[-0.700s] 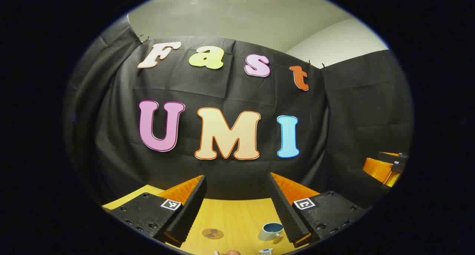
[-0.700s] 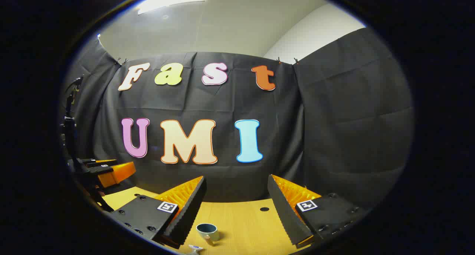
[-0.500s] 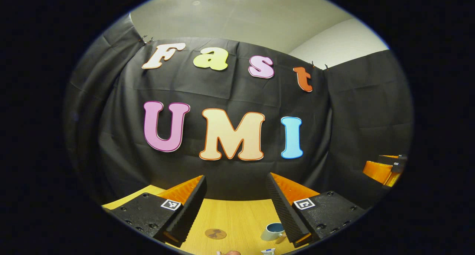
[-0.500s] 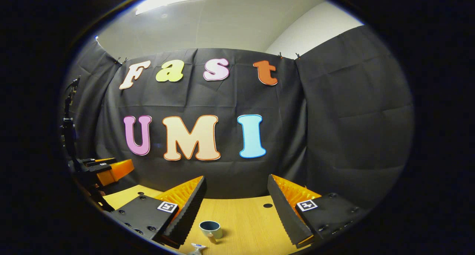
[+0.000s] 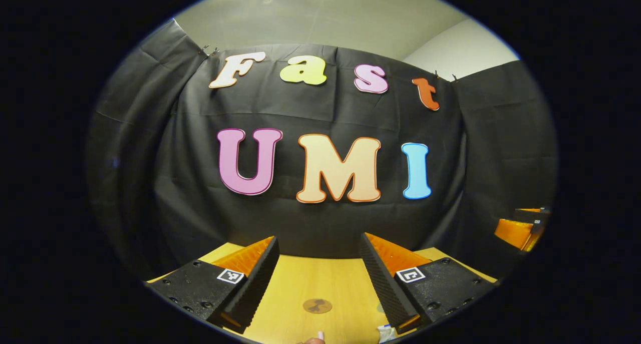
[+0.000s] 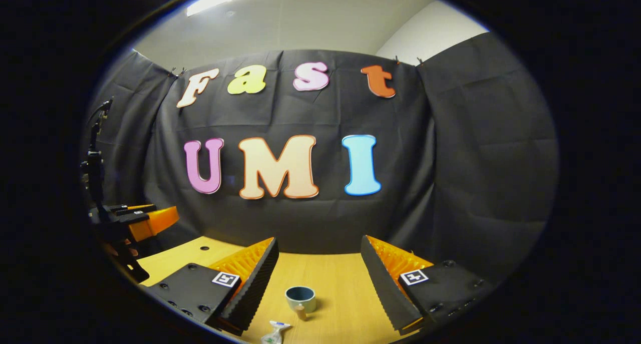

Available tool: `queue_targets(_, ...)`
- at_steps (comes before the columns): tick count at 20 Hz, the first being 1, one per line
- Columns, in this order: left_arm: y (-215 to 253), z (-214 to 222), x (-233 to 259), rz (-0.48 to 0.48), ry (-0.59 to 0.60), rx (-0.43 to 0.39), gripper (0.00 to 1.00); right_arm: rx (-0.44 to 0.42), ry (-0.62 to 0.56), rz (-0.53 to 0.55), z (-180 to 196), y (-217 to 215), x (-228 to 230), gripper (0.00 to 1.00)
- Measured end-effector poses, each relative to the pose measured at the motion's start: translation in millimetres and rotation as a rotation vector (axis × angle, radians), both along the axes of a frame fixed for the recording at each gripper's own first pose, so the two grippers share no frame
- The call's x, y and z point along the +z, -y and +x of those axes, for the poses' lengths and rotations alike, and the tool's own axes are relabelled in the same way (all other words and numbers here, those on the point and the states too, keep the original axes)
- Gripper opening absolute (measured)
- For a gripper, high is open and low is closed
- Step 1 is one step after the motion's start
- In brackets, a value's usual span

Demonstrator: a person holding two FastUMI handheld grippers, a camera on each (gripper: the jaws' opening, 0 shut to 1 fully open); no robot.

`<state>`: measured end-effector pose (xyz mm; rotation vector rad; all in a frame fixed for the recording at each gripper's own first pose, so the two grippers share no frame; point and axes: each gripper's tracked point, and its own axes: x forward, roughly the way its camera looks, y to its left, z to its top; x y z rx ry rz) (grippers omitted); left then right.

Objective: Put the toothbrush and toothpaste on the desktop into the cup, then pick up the cup and place it on the coaster on the desktop.

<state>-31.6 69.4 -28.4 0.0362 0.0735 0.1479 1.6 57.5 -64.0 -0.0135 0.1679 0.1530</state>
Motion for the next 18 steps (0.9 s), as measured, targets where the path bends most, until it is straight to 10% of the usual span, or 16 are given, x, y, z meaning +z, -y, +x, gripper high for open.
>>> queue_targets(18, -86, -20, -22, -0.012, -0.055, 0.113, 0.94, 0.192, -0.610, -0.048, -46, -78, -228, 0.95)
